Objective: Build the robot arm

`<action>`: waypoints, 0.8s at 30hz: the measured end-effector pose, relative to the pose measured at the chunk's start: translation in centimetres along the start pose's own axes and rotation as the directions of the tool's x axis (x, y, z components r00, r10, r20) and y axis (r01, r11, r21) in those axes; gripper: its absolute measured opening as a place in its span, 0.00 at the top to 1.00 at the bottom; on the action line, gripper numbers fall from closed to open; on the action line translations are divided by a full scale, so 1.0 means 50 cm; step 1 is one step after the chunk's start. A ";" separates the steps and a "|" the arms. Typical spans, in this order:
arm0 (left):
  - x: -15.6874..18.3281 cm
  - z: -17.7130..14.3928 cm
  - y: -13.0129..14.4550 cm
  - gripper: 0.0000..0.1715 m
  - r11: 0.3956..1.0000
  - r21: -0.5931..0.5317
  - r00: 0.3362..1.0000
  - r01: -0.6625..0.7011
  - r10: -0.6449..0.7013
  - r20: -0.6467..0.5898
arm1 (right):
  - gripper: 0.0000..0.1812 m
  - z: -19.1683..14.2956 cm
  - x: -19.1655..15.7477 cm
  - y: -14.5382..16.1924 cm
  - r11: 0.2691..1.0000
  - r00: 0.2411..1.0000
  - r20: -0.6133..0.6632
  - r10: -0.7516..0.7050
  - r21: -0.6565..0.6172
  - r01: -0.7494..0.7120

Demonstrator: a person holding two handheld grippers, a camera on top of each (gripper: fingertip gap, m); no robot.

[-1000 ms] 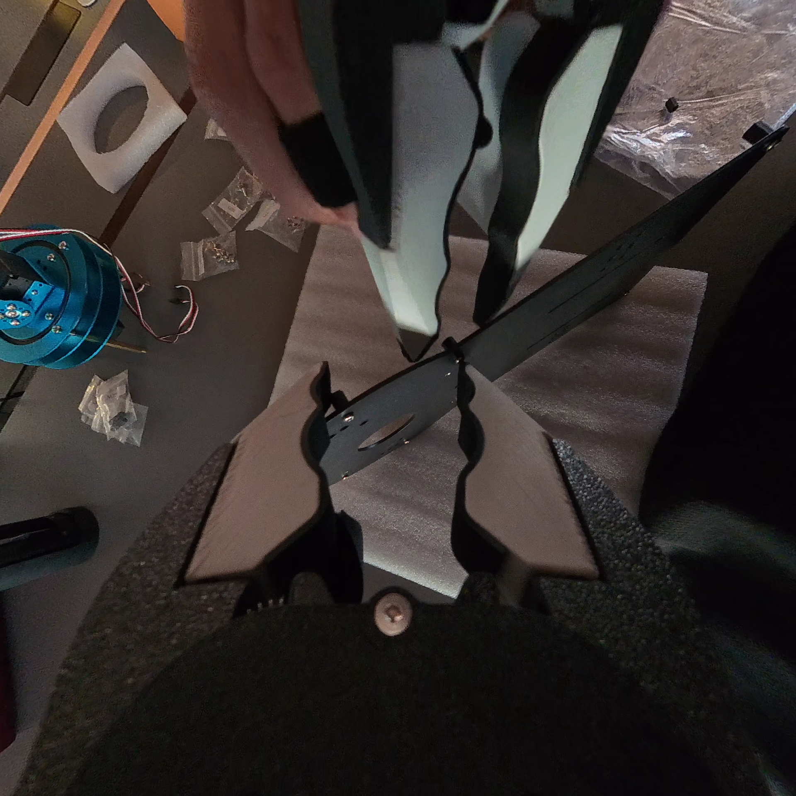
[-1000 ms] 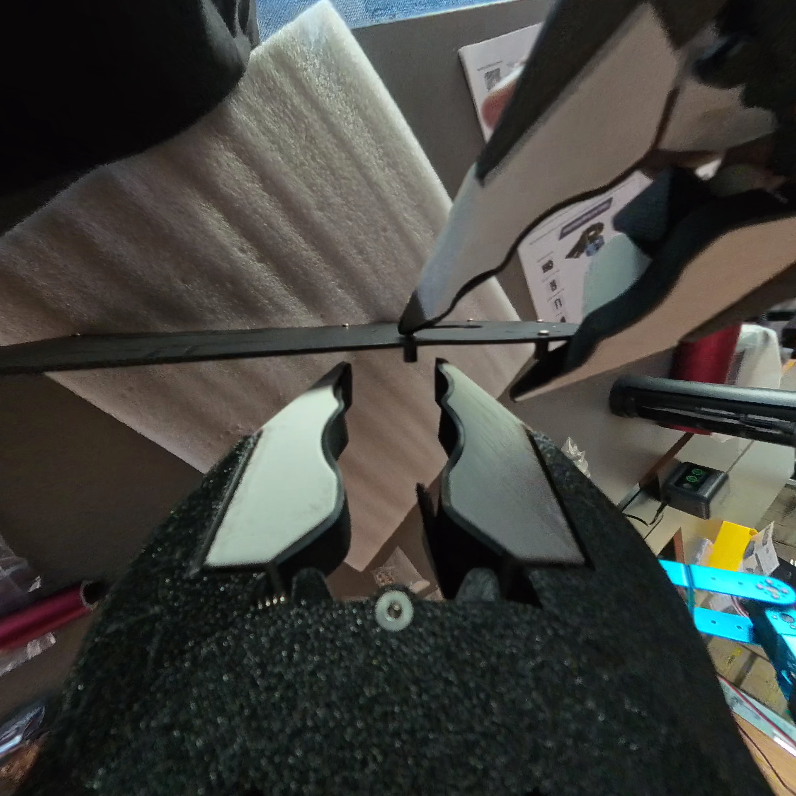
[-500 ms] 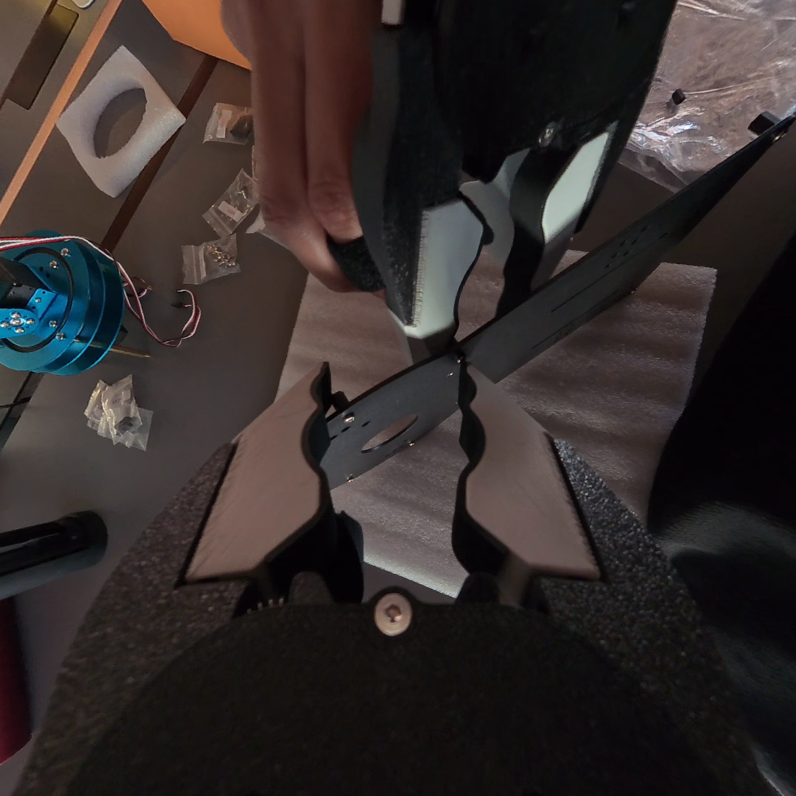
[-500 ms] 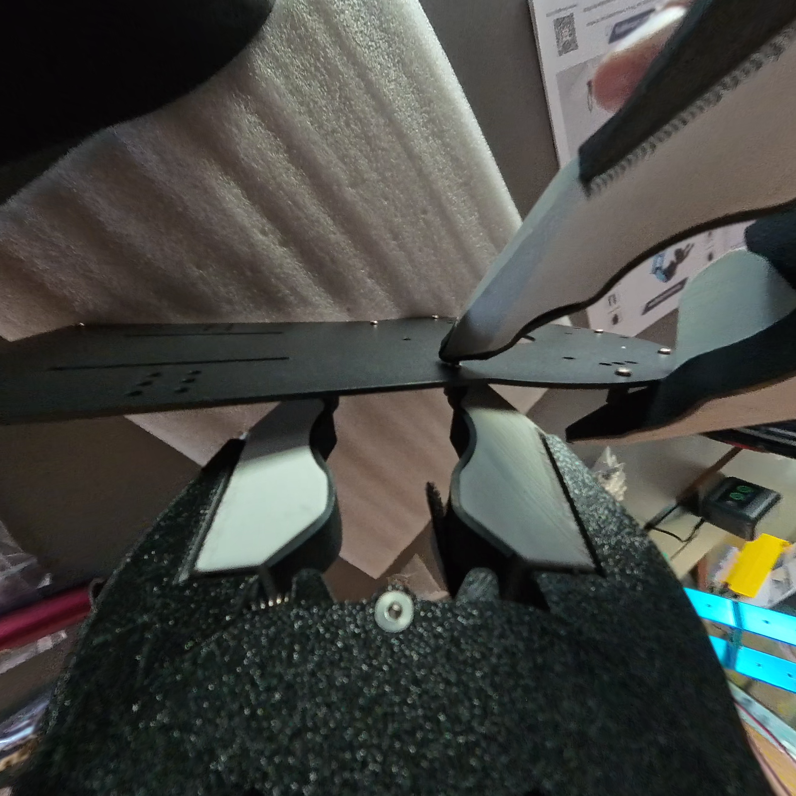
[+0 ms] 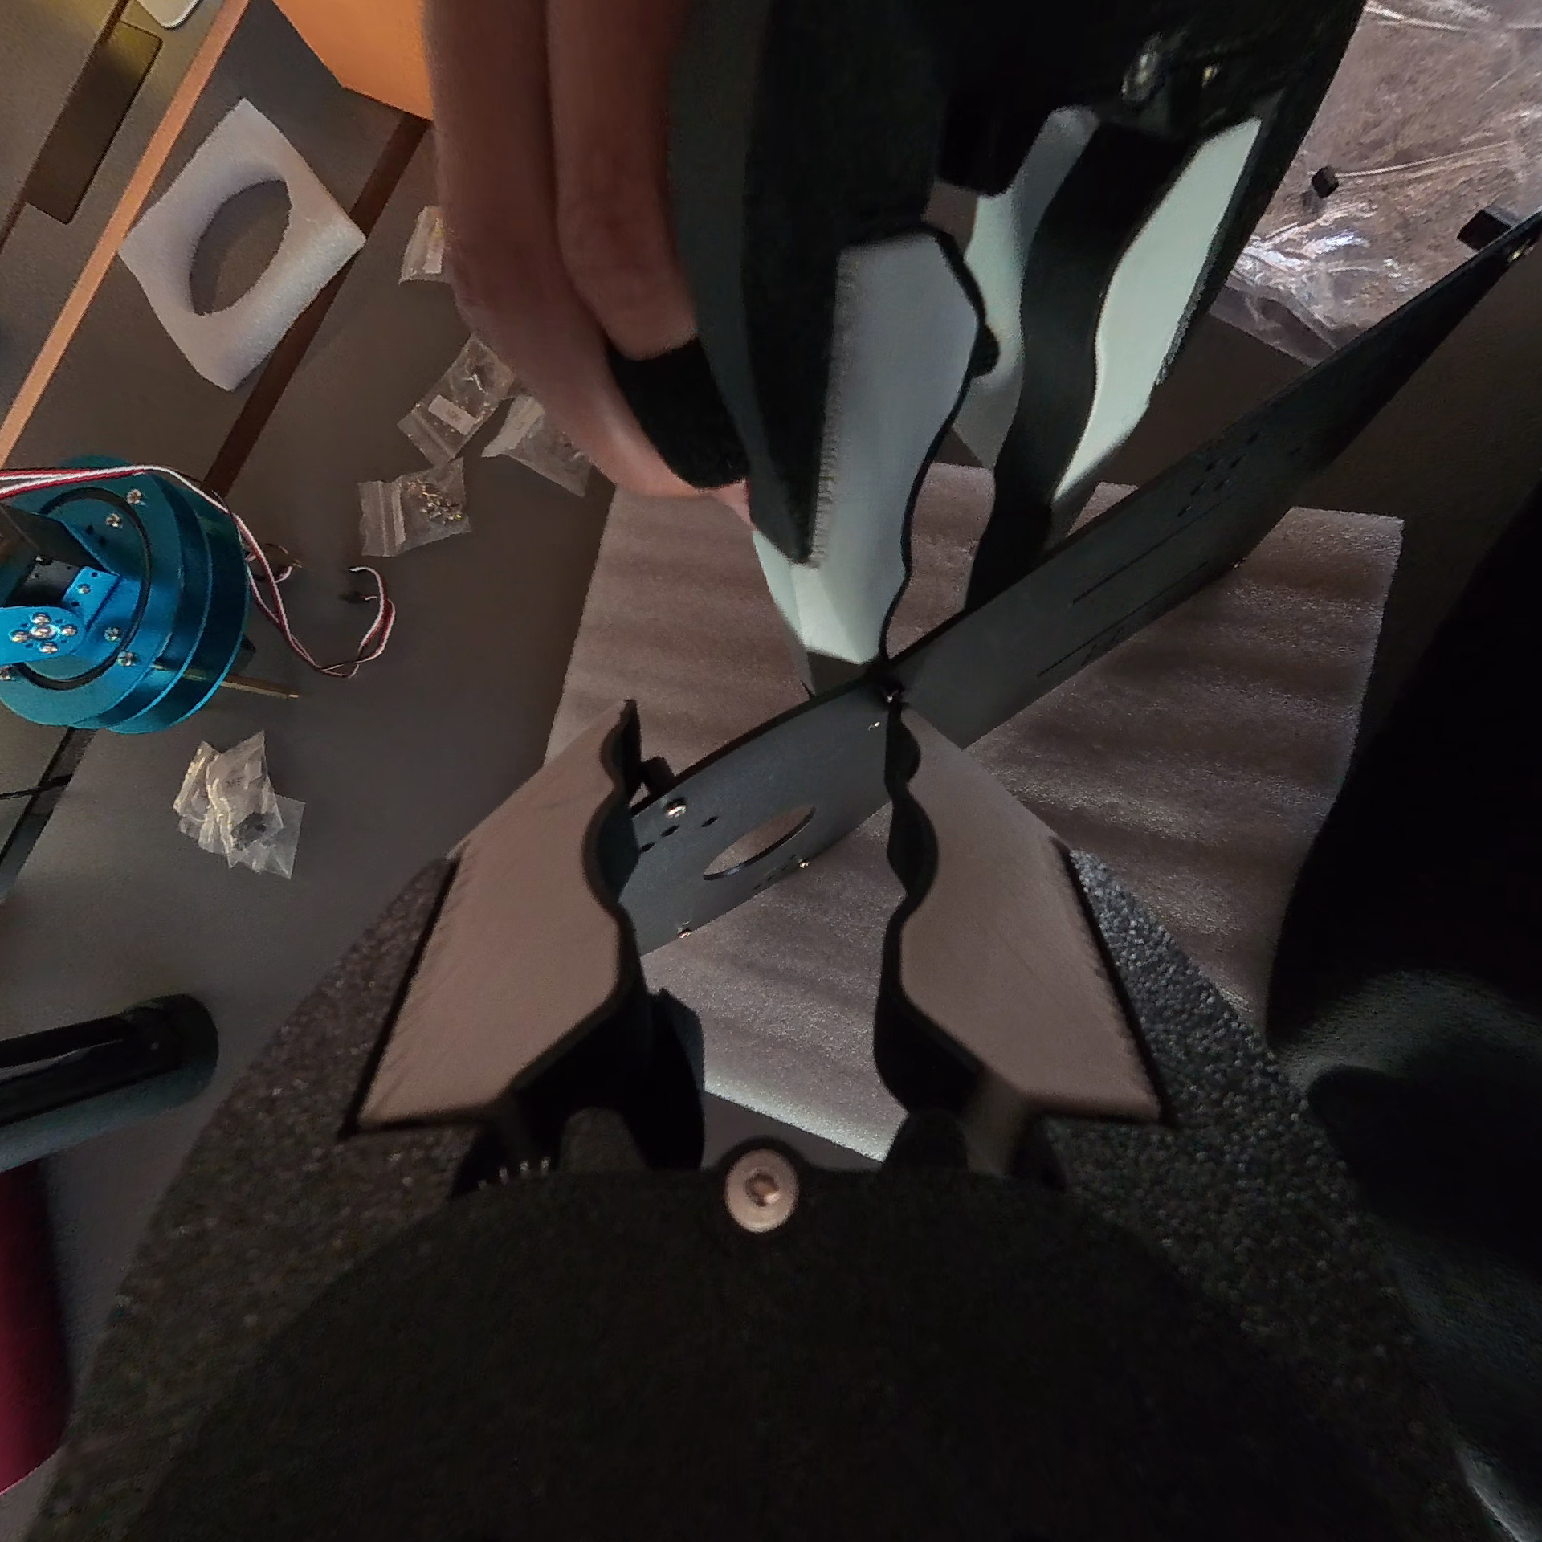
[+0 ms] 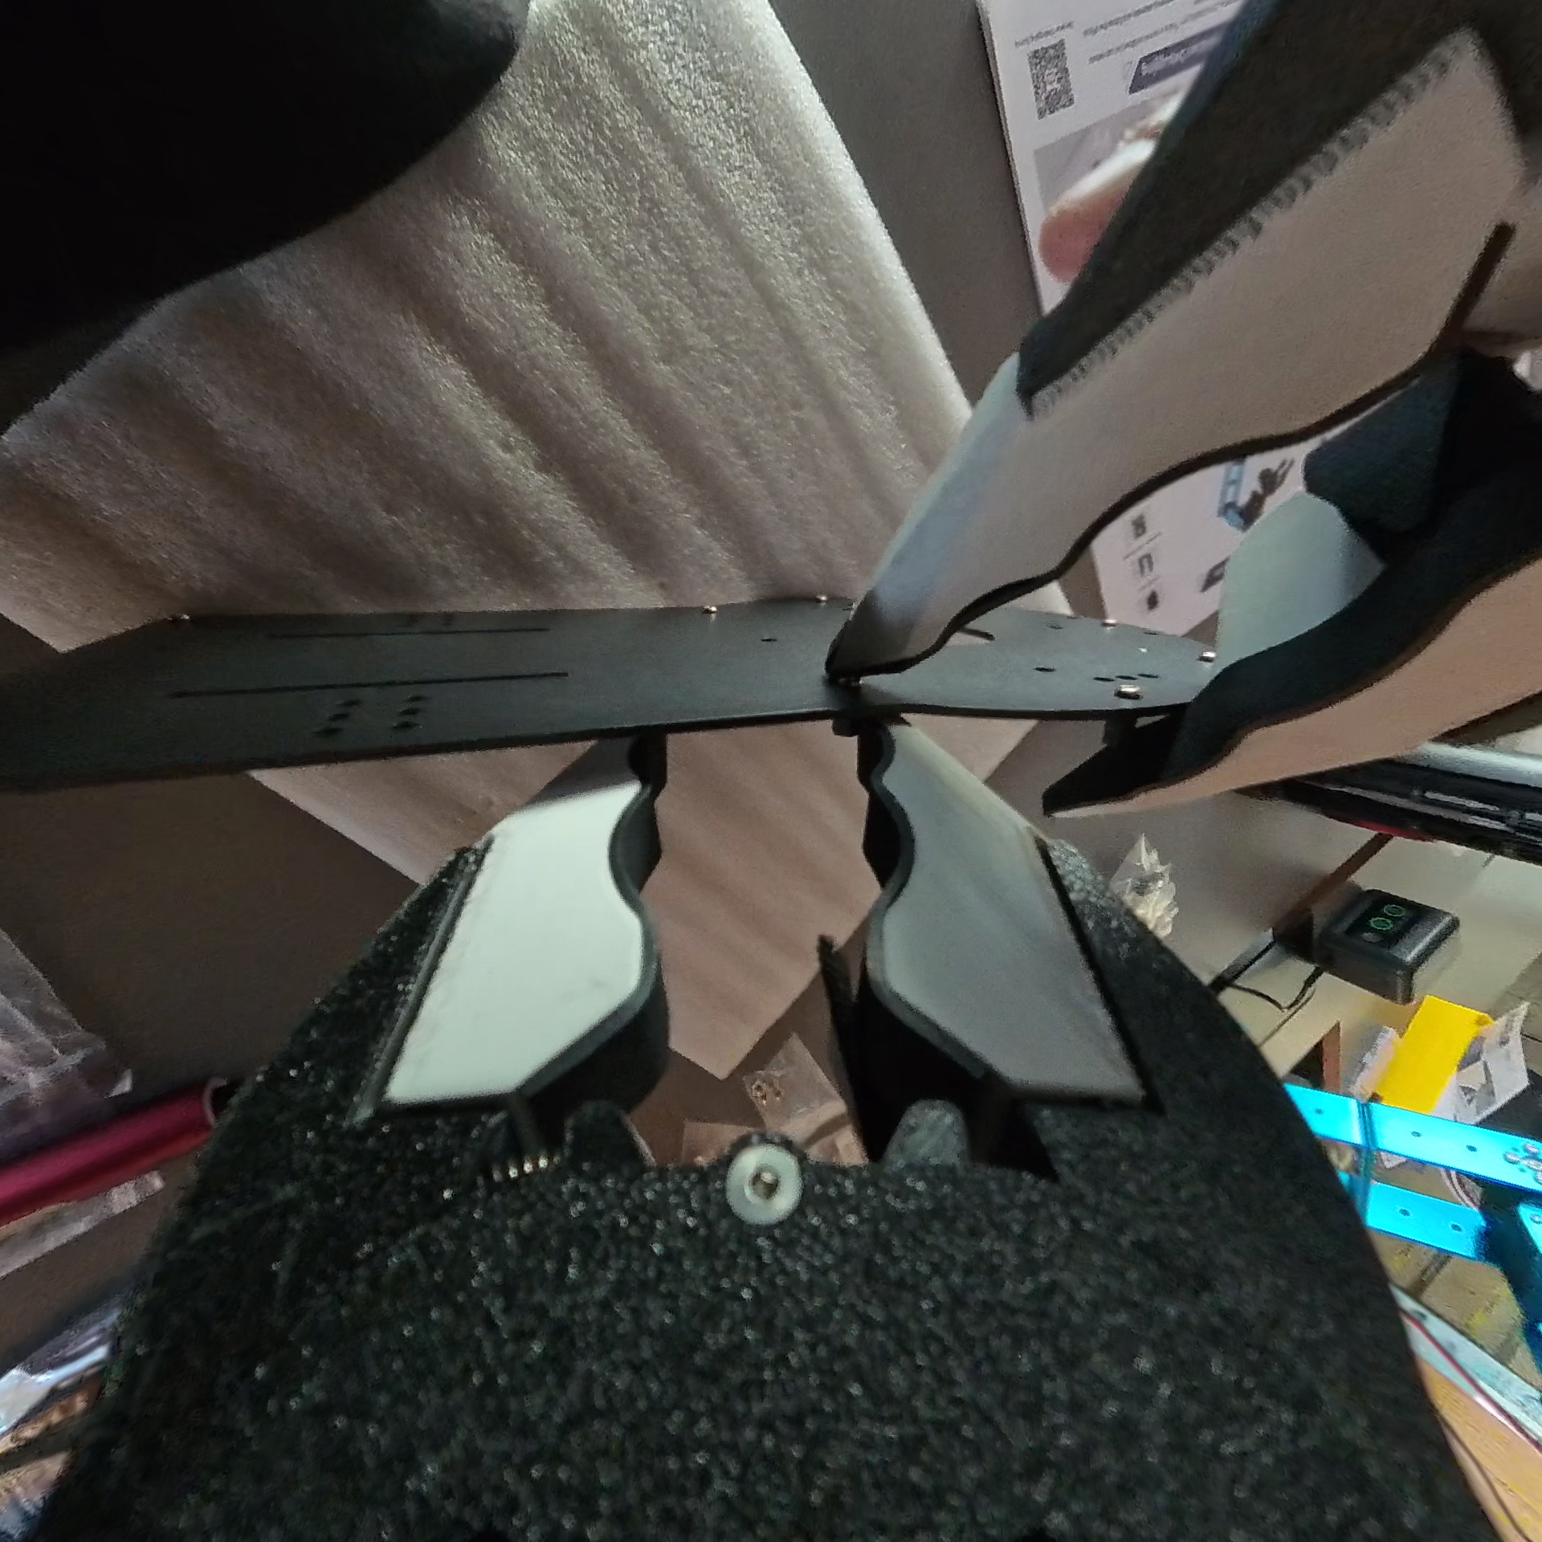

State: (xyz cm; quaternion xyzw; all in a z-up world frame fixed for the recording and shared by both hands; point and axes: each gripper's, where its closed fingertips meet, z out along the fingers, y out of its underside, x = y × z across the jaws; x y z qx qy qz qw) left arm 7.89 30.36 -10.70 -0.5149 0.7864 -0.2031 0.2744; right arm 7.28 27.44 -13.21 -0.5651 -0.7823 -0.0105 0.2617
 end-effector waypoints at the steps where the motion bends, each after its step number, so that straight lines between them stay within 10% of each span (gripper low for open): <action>1: 0.000 0.000 0.000 0.65 1.000 0.000 1.000 -0.001 0.001 0.000 | 0.75 0.001 -0.001 -0.001 1.000 1.000 -0.001 0.000 0.003 0.000; 12: 0.002 -0.002 0.001 0.65 1.000 0.006 1.000 0.004 -0.004 0.009 | 0.70 0.032 -0.013 0.003 0.999 0.998 0.051 0.045 -0.012 -0.045; 24: 0.002 -0.007 0.004 0.67 0.999 0.034 1.000 -0.030 0.030 0.009 | 0.82 -0.053 0.050 0.009 0.997 0.984 -0.171 0.046 0.066 -0.035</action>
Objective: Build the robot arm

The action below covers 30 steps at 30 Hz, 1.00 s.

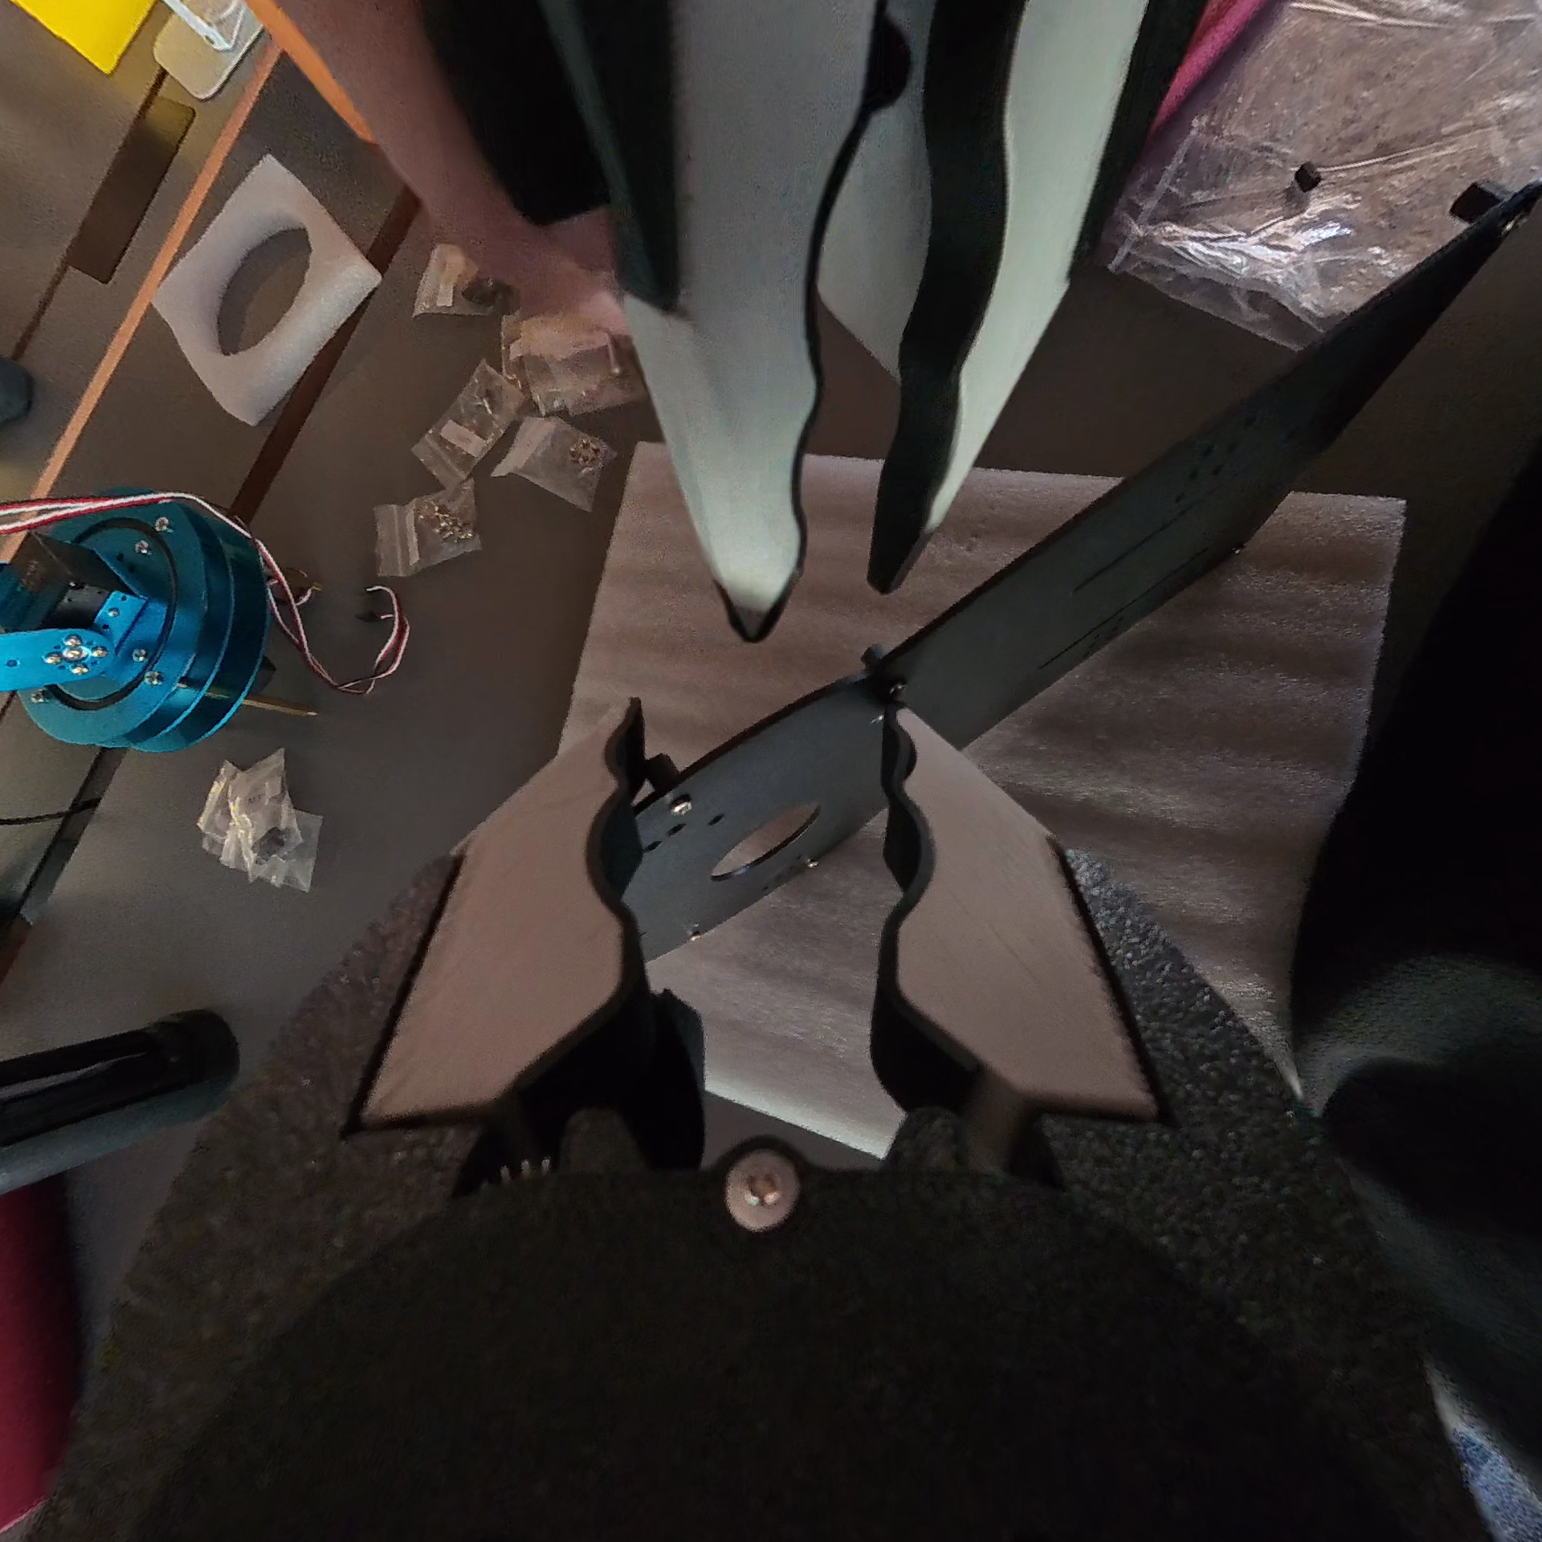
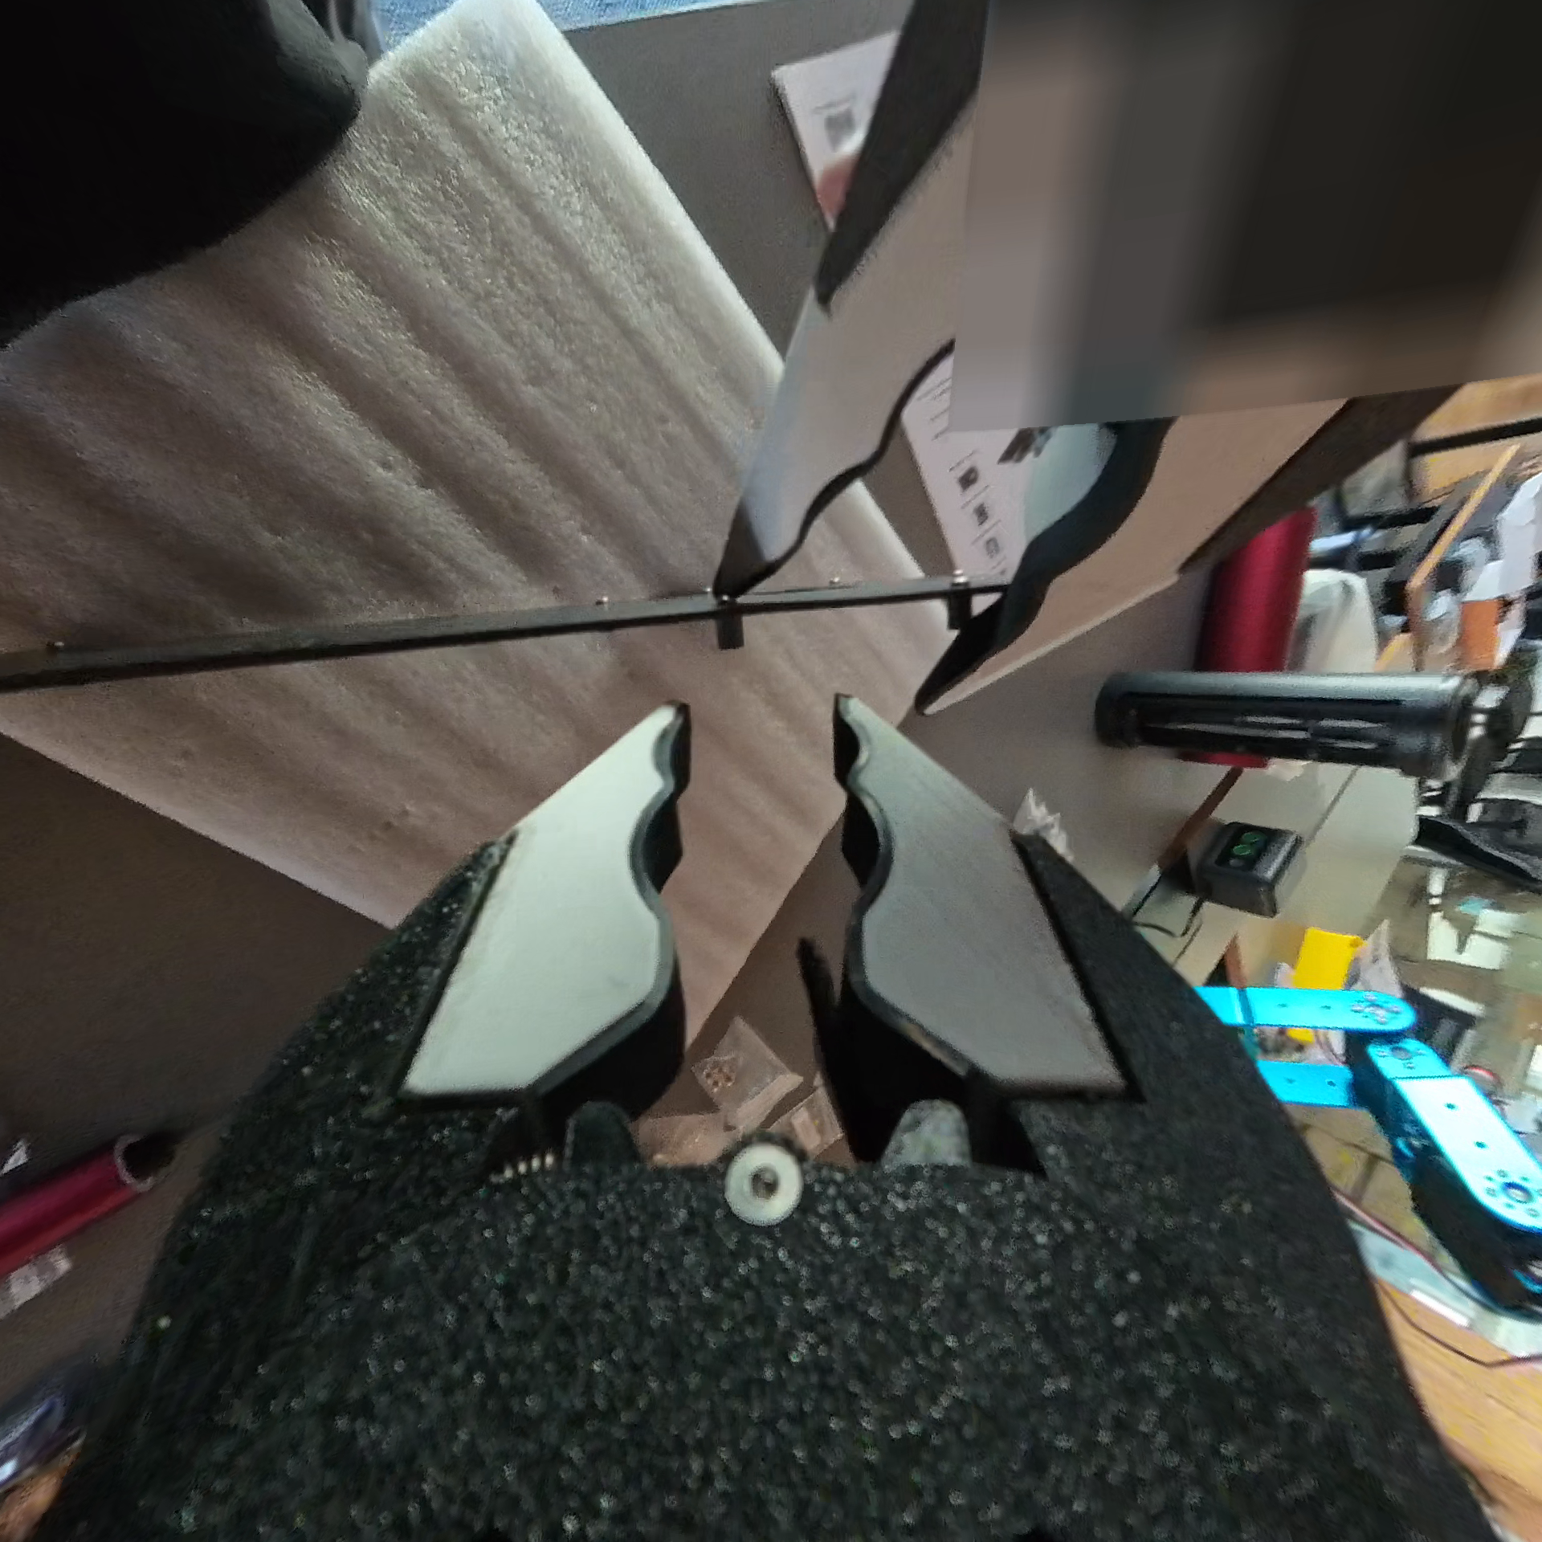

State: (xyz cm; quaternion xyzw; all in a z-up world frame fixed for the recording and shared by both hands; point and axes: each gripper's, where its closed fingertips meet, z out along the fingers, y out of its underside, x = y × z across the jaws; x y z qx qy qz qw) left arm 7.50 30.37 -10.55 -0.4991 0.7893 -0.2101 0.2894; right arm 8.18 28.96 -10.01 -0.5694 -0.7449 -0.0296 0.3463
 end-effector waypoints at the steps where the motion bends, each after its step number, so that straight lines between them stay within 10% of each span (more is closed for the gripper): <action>1: -0.001 0.001 0.000 0.67 1.000 0.000 1.000 -0.009 0.009 -0.001 | 0.83 0.000 0.000 -0.002 1.000 1.000 -0.012 -0.001 0.002 0.001; 22: -0.058 -0.026 0.065 0.79 0.958 -0.061 0.958 -0.282 0.284 0.031 | 0.97 0.039 -0.019 -0.030 0.998 0.994 0.110 0.023 0.048 -0.028; 30: -0.058 -0.025 0.065 0.78 0.962 -0.039 0.960 -0.271 0.273 0.065 | 0.69 -0.025 0.054 -0.016 0.998 0.997 0.049 0.057 -0.015 -0.057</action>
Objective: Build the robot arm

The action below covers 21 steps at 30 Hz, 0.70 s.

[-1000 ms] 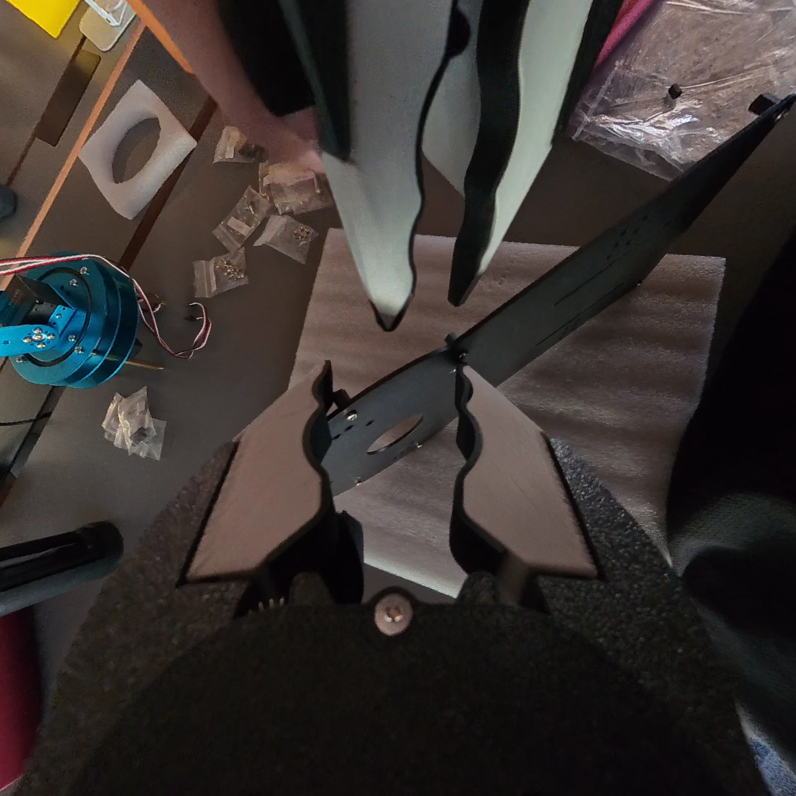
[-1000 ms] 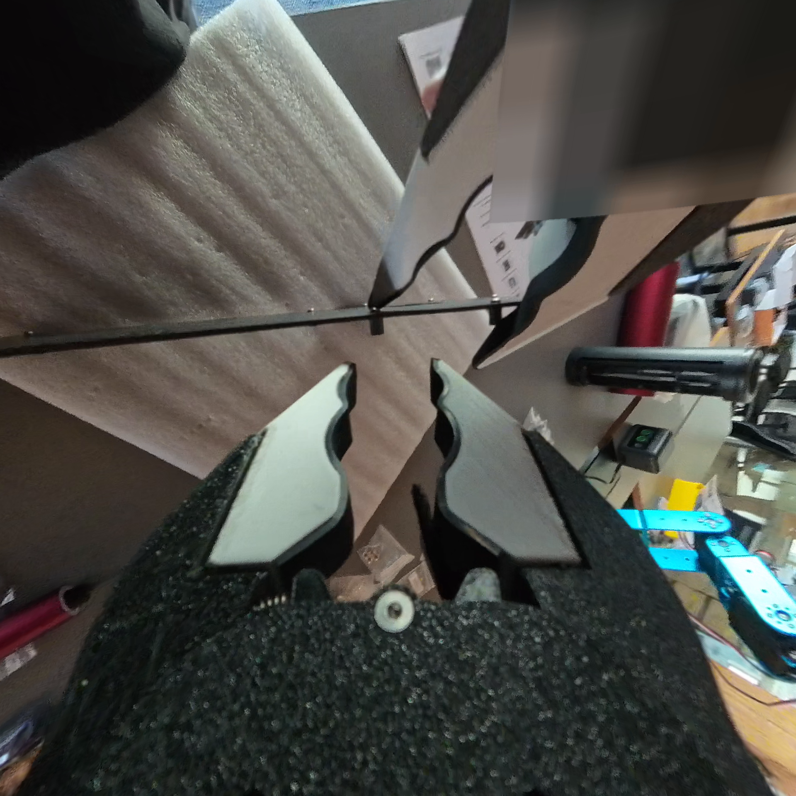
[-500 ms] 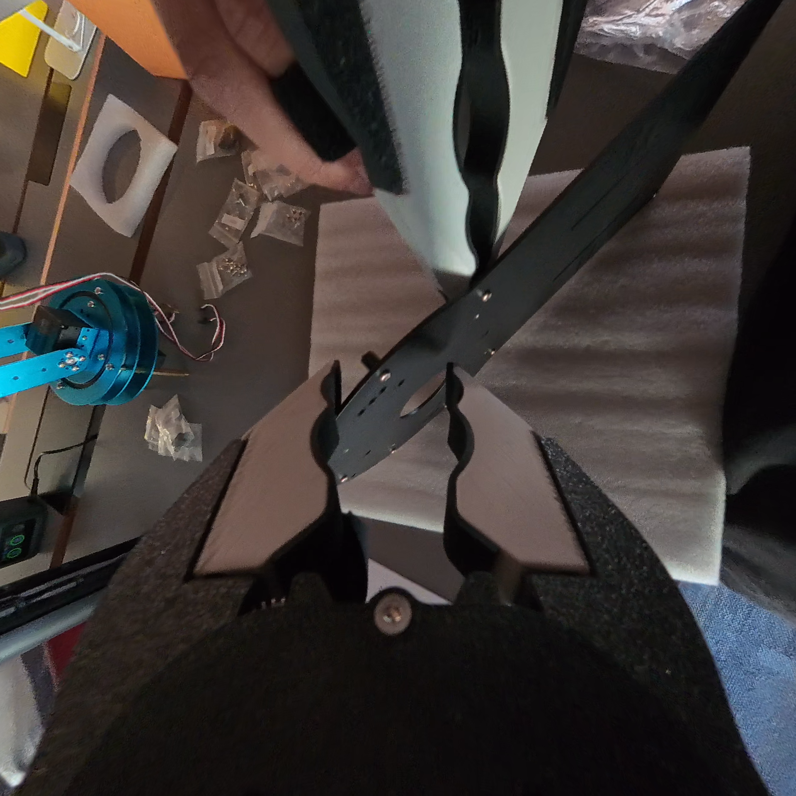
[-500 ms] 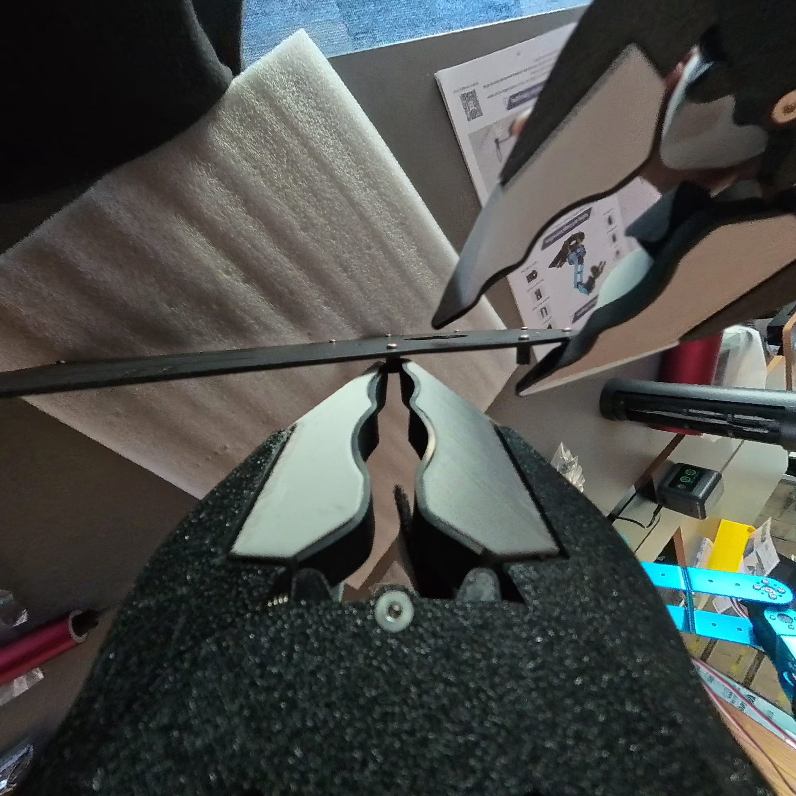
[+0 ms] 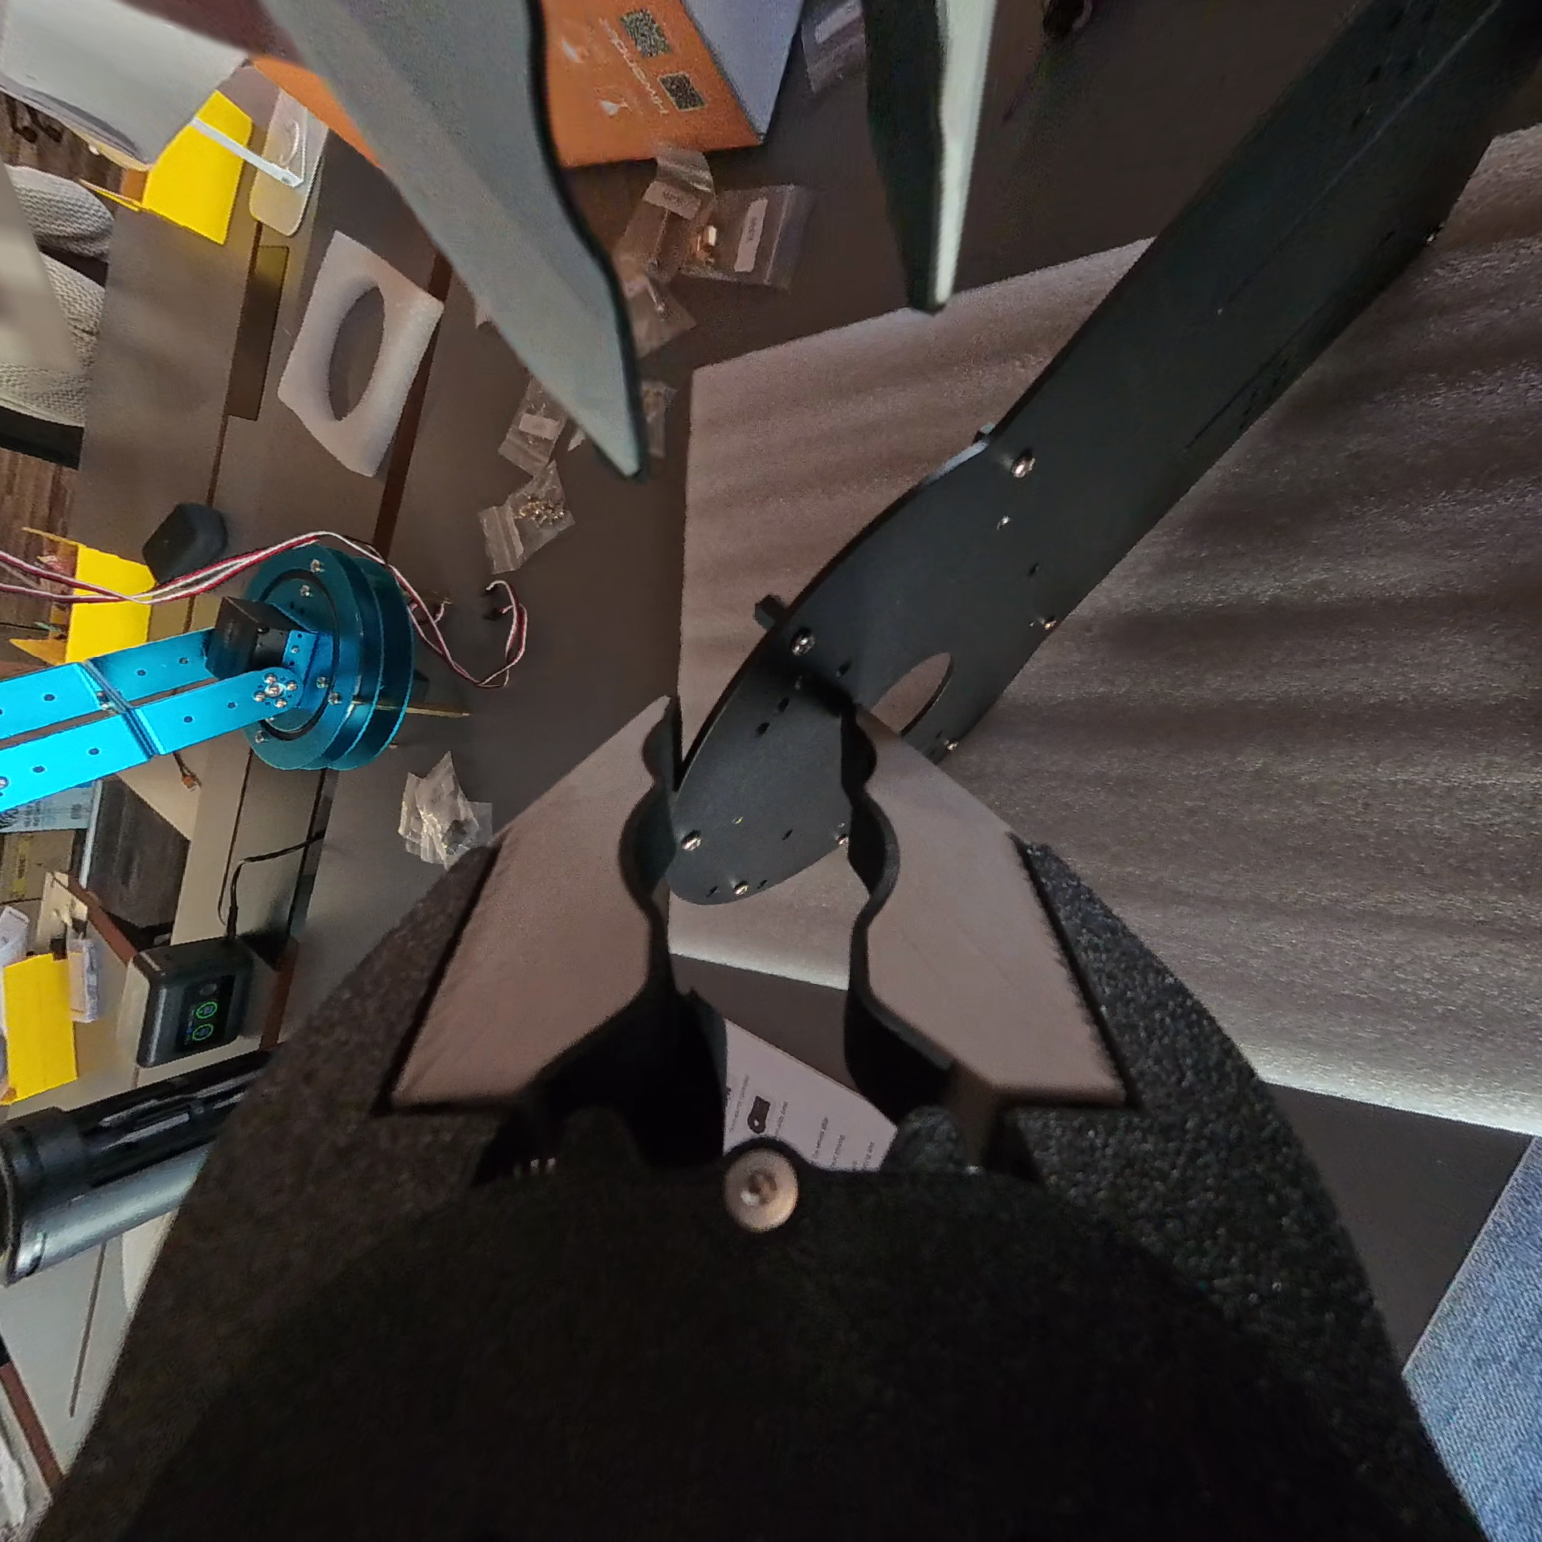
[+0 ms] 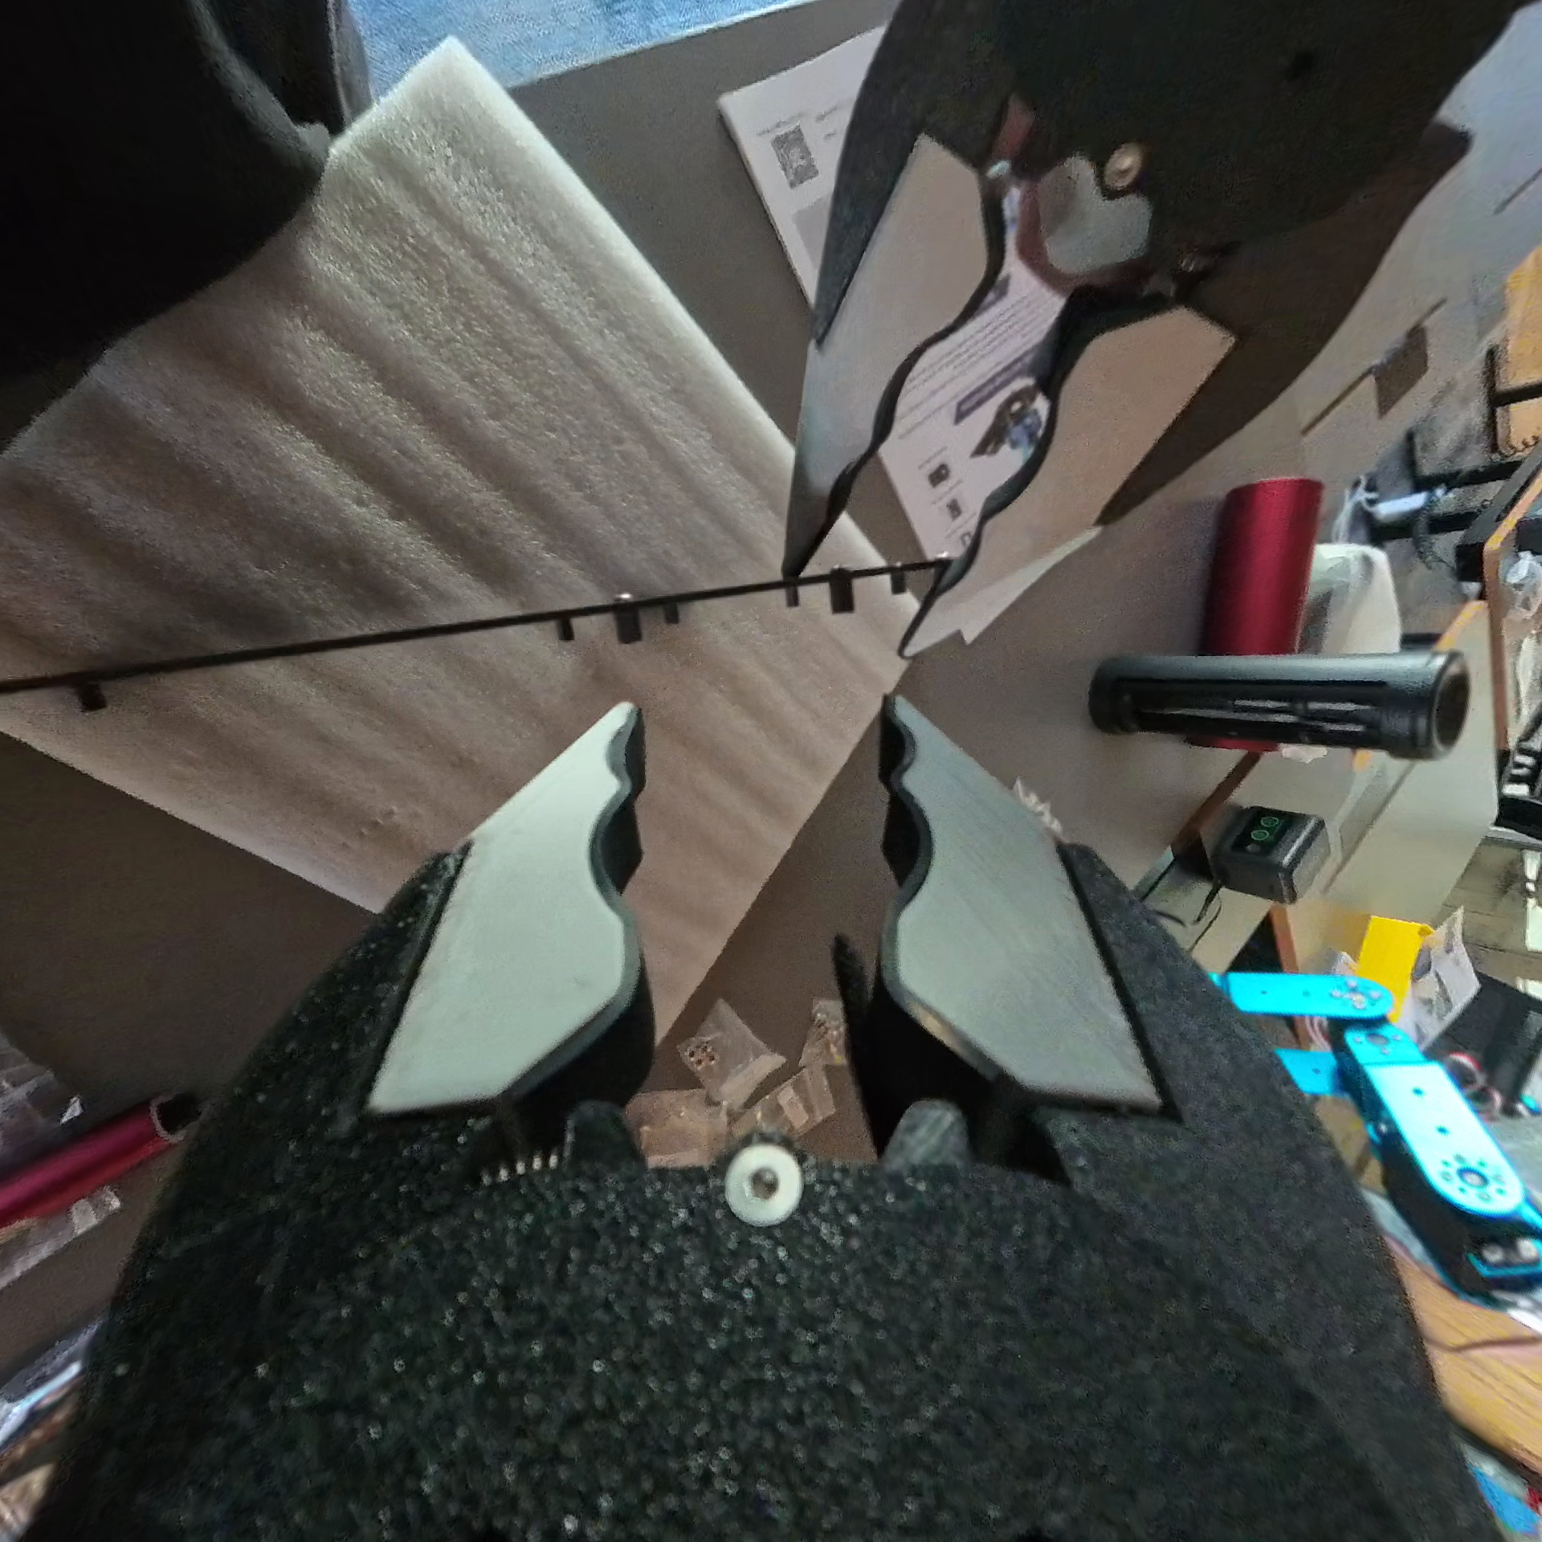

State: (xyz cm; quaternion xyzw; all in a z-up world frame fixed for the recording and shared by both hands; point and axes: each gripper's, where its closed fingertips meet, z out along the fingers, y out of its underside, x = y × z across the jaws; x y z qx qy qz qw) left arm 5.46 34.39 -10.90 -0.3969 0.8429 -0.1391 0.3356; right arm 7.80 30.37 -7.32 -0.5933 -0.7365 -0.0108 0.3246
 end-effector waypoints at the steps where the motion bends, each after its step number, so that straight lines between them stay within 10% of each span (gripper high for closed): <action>1: 0.000 0.000 0.000 0.78 1.000 -0.001 1.000 0.001 -0.001 0.002 | 0.68 0.001 0.003 -0.005 1.000 1.000 0.014 -0.011 0.006 0.011; 21: -0.006 0.010 -0.004 0.76 0.999 0.043 1.000 0.013 -0.013 0.015 | 0.72 0.065 -0.007 -0.010 0.994 0.981 0.159 -0.107 -0.009 0.110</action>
